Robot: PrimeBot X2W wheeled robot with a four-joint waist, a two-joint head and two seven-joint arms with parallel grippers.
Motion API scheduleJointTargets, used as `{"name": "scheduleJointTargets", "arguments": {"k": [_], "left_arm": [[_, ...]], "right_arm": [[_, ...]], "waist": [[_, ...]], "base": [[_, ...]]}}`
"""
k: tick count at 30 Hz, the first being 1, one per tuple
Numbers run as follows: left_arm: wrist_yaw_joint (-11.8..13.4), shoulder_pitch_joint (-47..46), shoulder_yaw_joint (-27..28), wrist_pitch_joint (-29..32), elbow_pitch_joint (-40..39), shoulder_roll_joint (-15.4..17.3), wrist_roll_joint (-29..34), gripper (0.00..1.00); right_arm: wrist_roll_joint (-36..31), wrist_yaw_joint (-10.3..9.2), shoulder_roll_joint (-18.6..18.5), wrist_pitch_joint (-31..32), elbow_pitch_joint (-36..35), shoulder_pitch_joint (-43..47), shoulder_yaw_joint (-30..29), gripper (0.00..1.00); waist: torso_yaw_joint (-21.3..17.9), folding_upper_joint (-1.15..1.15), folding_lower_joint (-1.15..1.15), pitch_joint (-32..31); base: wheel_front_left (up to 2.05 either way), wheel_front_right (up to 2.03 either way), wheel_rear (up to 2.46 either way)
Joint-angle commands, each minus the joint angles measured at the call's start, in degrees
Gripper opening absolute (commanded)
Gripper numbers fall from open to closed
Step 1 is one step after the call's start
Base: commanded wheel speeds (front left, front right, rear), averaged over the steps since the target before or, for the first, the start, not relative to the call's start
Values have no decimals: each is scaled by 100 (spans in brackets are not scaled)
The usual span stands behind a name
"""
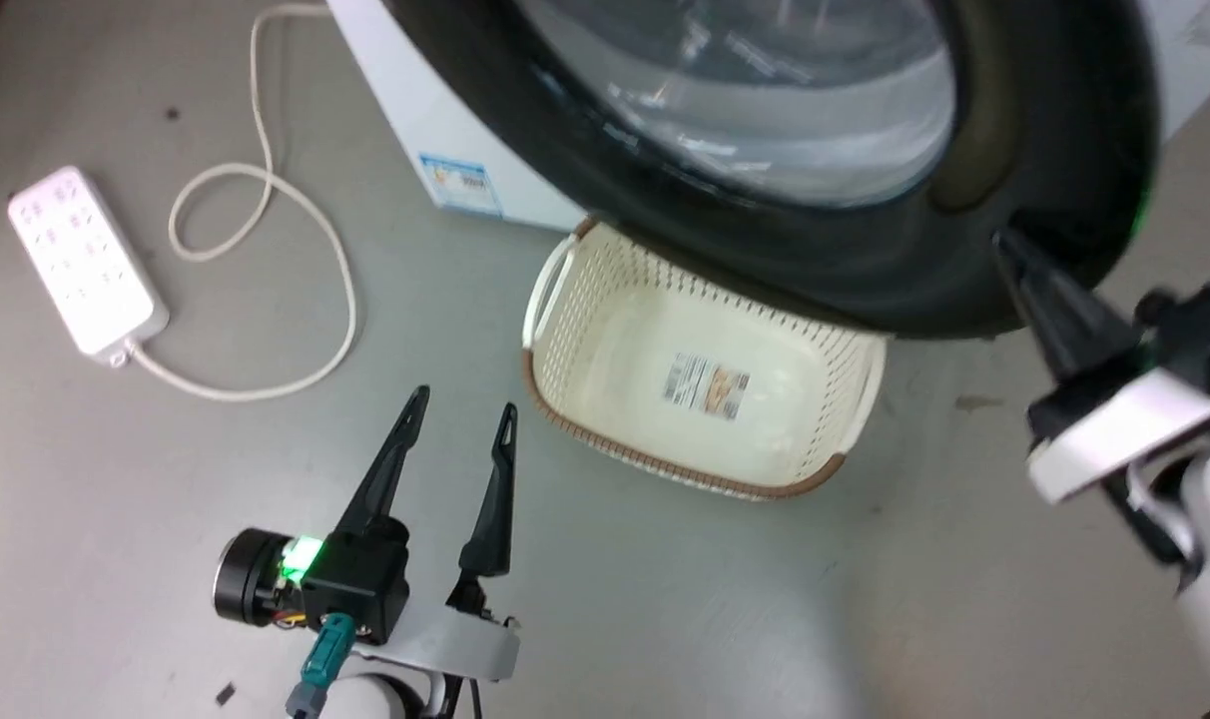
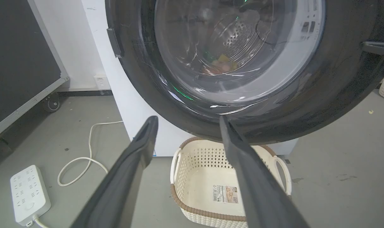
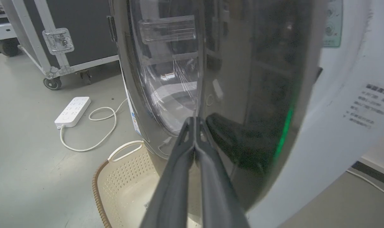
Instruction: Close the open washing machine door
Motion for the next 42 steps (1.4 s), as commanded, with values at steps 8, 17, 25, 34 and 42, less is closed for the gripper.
{"name": "scheduleJointTargets", "arguments": {"k": [8,17,25,34,42], "left_arm": [[151,-243,-151,-25,-139,-44,128,100],[266,-420,-274,-25,-174,-48,180,100],[359,-485,-317,-25,-182,-58,84,100],[366,-429,-213,-25,-107,-64,-59,100],[263,-163,51,-25,93,-65,-178,100]], "right_arm": [[551,-4,-410,78,876,-1302,98,0],[821,-4,-590,140,1713,-2470,-16,0],[927,-4,-512,48,2319,-2946,-90,0],[976,-4,-442,-166,2533,-2757,69,0],[830,-4,-114,-276,2100,-1548,-239,100]], "waist": [[207,0,-2,606],[194,0,-2,949],[161,0,-2,994],[76,0,-2,675],[-164,0,-2,-283]], "base": [[0,0,0],[0,0,0],[0,0,0],[0,0,0],[0,0,0]]}}
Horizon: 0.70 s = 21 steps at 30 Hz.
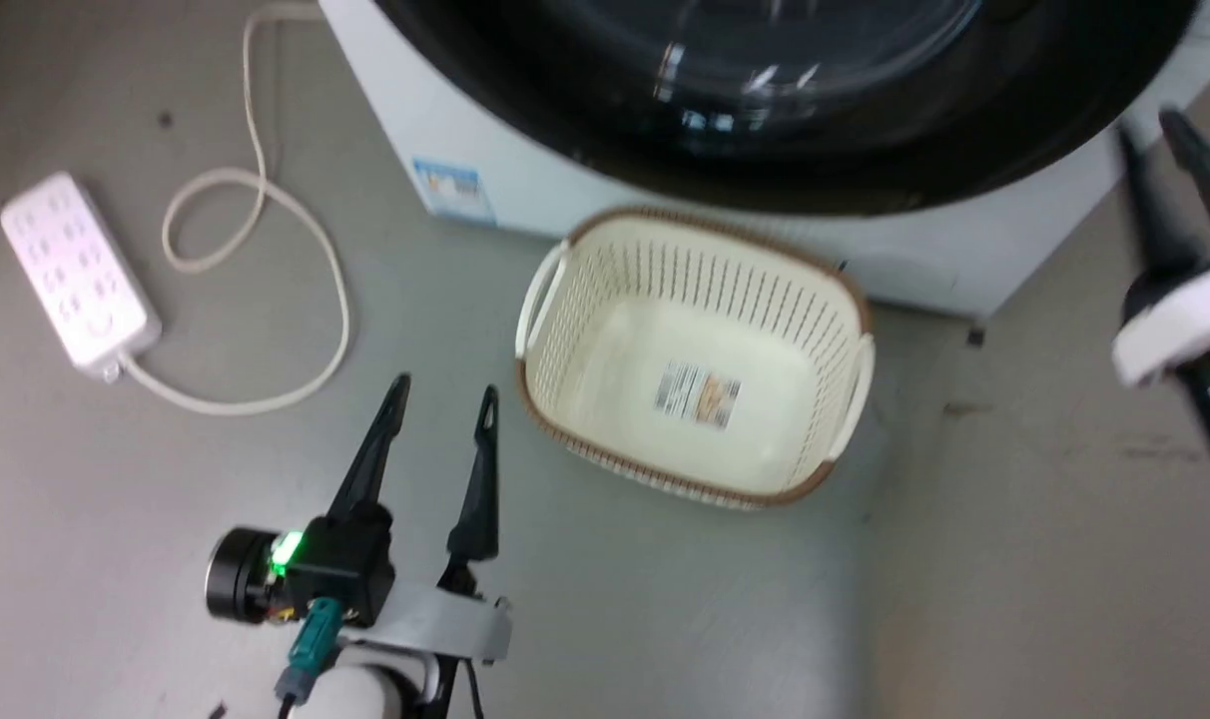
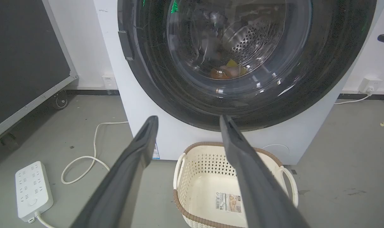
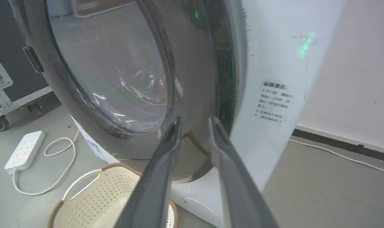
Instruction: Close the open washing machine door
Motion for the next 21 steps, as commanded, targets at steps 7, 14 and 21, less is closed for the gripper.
{"name": "scheduleJointTargets", "arguments": {"k": [7,14,21], "left_arm": [[-196,419,232,-25,228,-3,-150,100],[-364,735,365,-25,489,20,-156,100],[-466,861,429,-25,829,34,-189,100]], "right_arm": [[-374,-5,597,-26,-1255,1782,-694,100],[-1029,-5,1474,-26,-2164,3229,-1617,100],[-1430,-5,2079,-27,-2636,4119,-1884,100]], "waist": [[-373,0,0,-1226],[-521,0,0,-1715],[-613,0,0,-1928]], "base": [[0,0,0],[0,0,0],[0,0,0]]}}
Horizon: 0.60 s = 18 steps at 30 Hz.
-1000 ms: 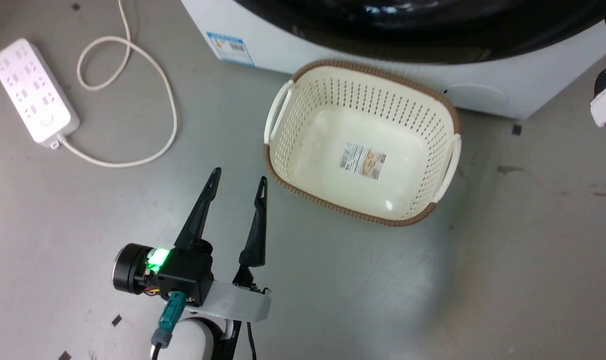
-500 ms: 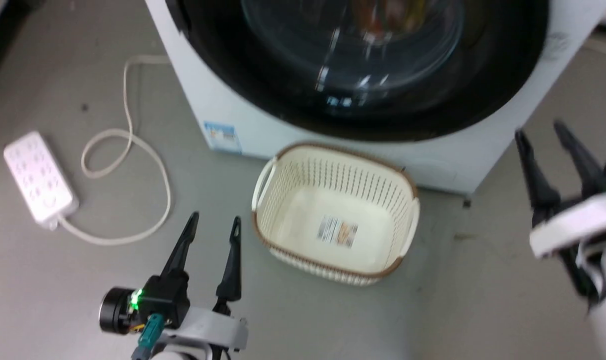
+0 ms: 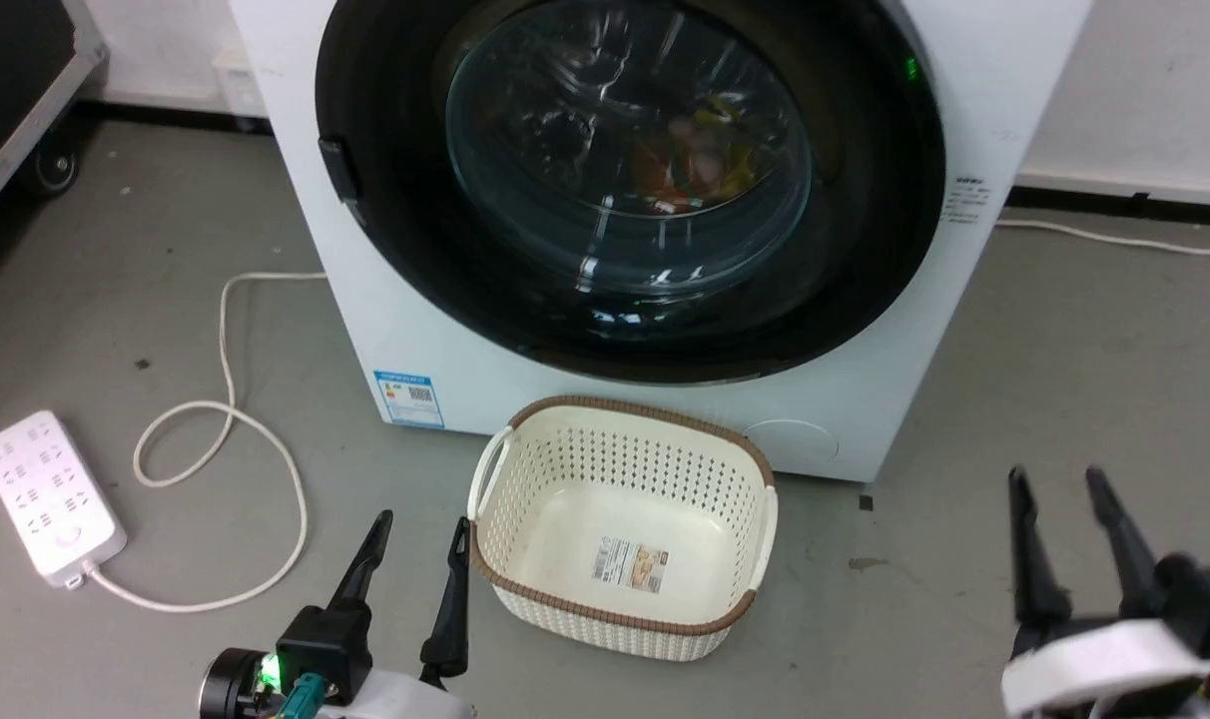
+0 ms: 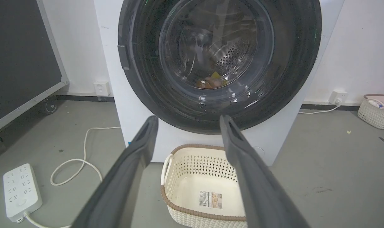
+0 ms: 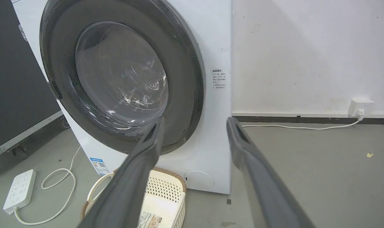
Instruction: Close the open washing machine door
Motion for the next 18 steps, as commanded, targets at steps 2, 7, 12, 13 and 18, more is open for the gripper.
{"name": "scheduleJointTargets", "arguments": {"k": [2,7,12,13,18], "left_arm": [[-41,74,34,-25,59,22,-13,100],[-46,70,58,-25,135,14,-30,100],[-56,76,64,-25,187,7,-35,100],[-56,75,68,-25,205,6,-36,100],[-61,44,80,-25,277,2,-36,100]], "right_arm": [[-224,-3,84,-24,-129,307,55,100],[-299,-3,194,-25,-303,707,-4,100],[-254,-3,215,-25,-360,893,49,100],[-248,-3,215,-25,-363,904,56,100],[-246,-3,217,-25,-407,934,96,100]], "waist": [[-37,0,1,-78],[-64,0,1,-151],[-80,0,1,-185],[-80,0,1,-189],[-77,0,1,-191]], "base": [[0,0,0],[0,0,0],[0,0,0],[0,0,0],[0,0,0]]}}
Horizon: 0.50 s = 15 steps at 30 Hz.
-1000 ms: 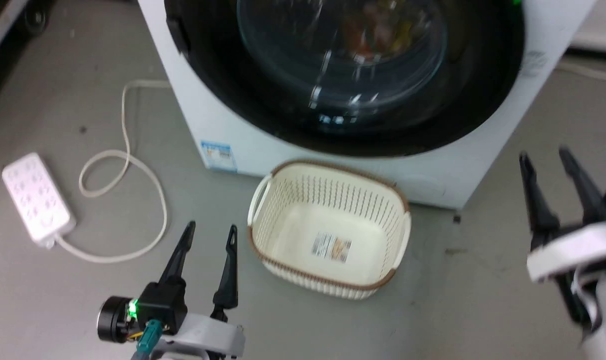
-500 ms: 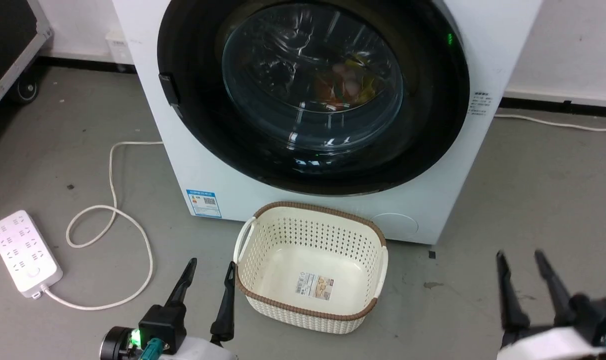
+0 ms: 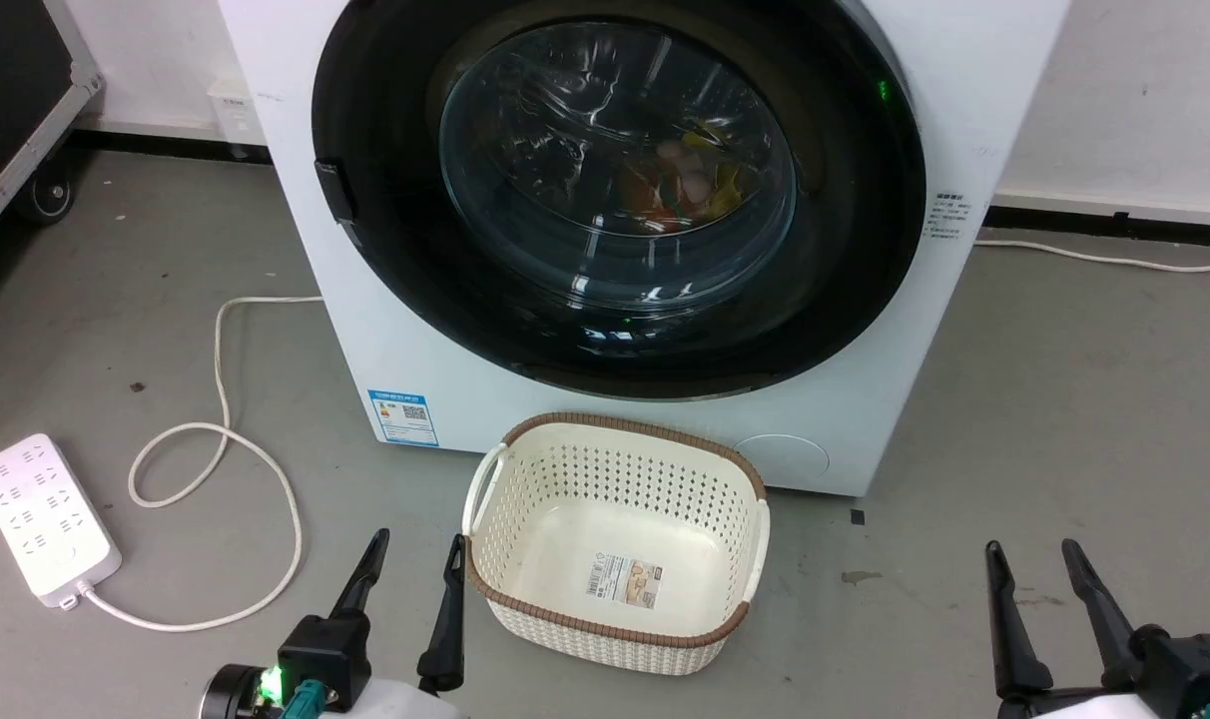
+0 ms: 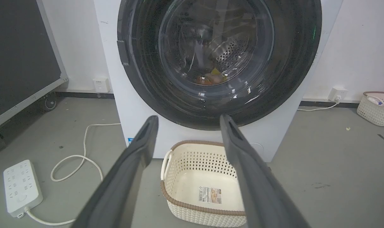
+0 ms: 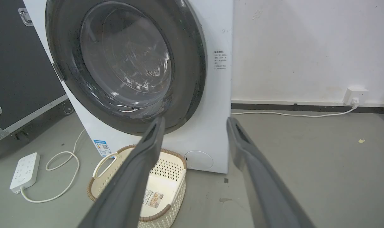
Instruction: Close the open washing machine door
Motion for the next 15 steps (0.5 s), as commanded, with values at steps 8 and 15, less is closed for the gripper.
{"name": "scheduleJointTargets", "arguments": {"k": [8,15], "left_arm": [[-6,-1,17,10,95,-1,-48,0],[7,0,33,69,46,-4,-25,0]], "right_arm": [[-5,1,1,3,-13,22,61,0],[-39,1,2,63,-37,2,76,0]], "waist": [[-3,0,1,7],[-16,0,1,10]], "base": [[0,0,0],[0,0,0]]}}
